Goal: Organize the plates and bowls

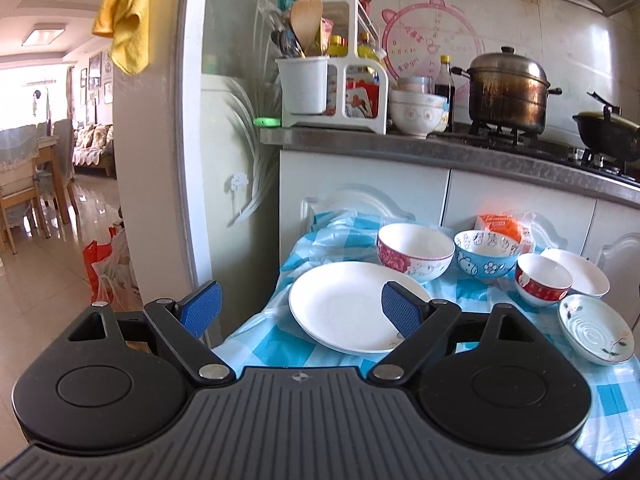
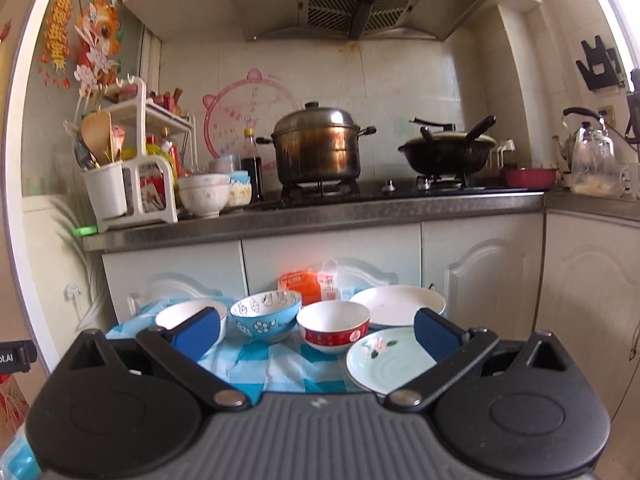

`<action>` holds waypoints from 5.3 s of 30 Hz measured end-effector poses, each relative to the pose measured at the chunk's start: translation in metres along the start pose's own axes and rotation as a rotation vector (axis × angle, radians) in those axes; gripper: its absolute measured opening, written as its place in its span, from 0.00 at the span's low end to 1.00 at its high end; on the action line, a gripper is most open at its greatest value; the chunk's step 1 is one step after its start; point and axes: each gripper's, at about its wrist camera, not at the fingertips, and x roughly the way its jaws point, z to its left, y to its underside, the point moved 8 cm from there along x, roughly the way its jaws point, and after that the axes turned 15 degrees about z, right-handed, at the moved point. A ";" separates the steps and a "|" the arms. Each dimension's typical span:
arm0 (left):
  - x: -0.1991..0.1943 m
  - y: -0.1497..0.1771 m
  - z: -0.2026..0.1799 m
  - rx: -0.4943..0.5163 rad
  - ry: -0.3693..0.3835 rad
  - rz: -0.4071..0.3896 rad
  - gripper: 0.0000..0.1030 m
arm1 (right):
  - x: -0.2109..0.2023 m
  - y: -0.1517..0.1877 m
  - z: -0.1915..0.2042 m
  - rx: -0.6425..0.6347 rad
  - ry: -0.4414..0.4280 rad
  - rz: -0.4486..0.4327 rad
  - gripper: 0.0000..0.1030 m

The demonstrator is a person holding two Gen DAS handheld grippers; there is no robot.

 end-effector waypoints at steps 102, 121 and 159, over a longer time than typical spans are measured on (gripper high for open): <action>0.078 0.040 -0.199 0.175 0.521 0.188 1.00 | 0.145 0.003 -0.193 0.394 -0.053 0.113 0.99; 0.137 0.051 -0.302 0.185 0.609 0.327 1.00 | 0.193 0.018 -0.214 0.521 -0.268 0.242 0.88; 0.160 0.056 -0.329 0.212 0.637 0.400 0.33 | 0.196 0.026 -0.181 0.365 -0.315 0.277 0.90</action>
